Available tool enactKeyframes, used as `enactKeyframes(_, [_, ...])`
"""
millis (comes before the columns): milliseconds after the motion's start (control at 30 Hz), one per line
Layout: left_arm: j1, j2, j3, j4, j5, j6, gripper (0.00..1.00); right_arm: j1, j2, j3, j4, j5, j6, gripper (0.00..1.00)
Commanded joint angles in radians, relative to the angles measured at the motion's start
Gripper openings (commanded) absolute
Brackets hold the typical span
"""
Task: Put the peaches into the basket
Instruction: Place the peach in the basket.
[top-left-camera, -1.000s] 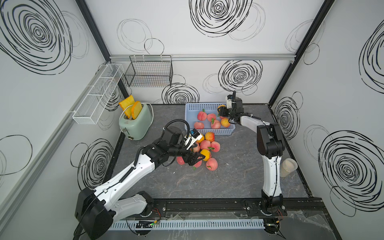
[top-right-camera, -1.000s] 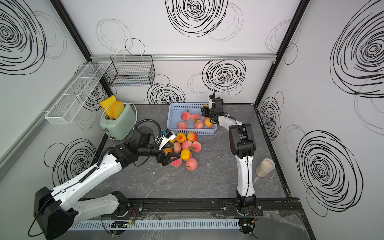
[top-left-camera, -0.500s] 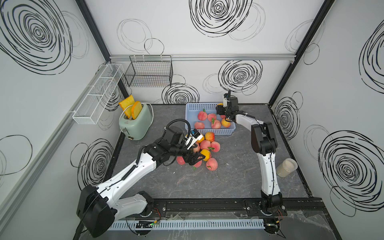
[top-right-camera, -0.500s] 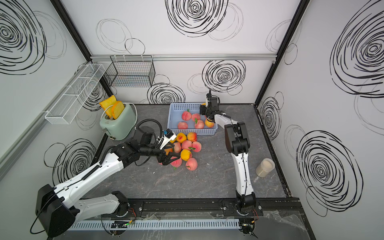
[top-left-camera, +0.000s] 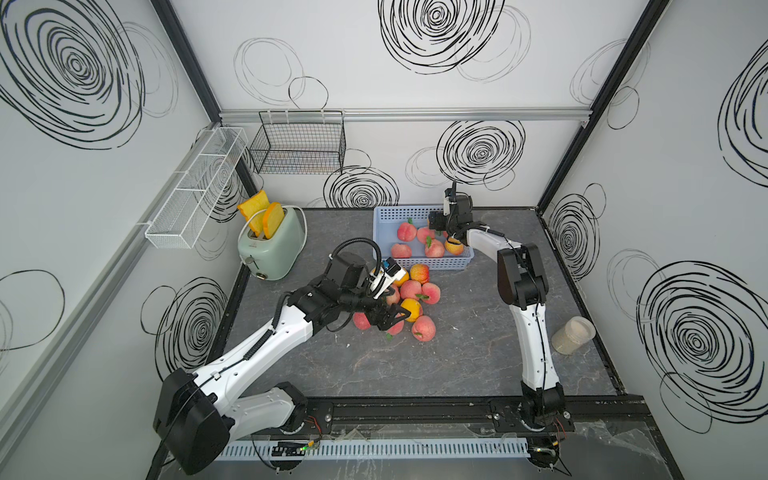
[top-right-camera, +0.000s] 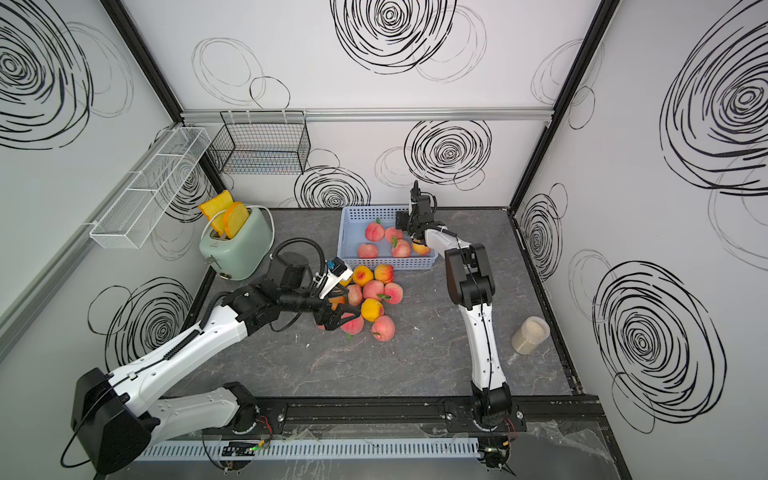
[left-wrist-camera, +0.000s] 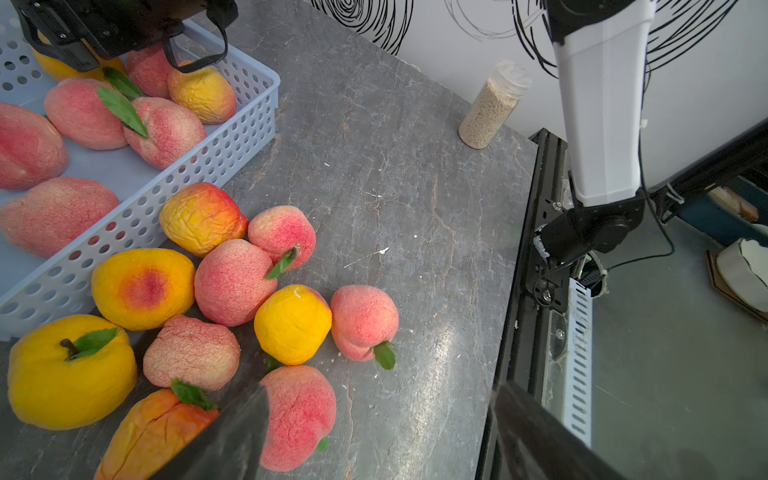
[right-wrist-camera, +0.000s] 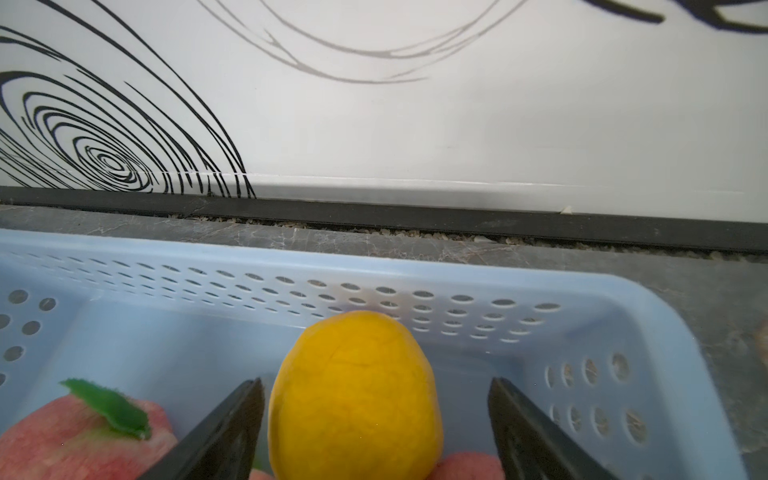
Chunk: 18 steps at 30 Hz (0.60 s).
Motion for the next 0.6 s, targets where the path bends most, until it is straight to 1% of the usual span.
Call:
enactKeyframes(0, [0.007,-0.001,0.01,0.014,0.005,0.01,0.9,0.008,-0.011,0.016,-0.035,0.015,0.001,0.88])
enactKeyframes(100, [0.008,-0.002,0.011,0.014,0.003,0.007,0.89,0.012,-0.055,-0.012,-0.023,0.013,0.006,0.88])
enactKeyframes(200, [0.009,-0.005,0.01,0.017,0.003,0.004,0.89,0.014,-0.134,-0.092,0.023,0.01,0.009,0.88])
enactKeyframes(333, [0.01,-0.008,0.011,0.019,-0.006,0.001,0.89,0.015,-0.279,-0.26,0.108,-0.006,0.015,0.88])
enactKeyframes(567, [0.019,-0.011,0.009,0.029,-0.017,-0.017,0.88,0.019,-0.572,-0.615,0.223,-0.043,0.006,0.88])
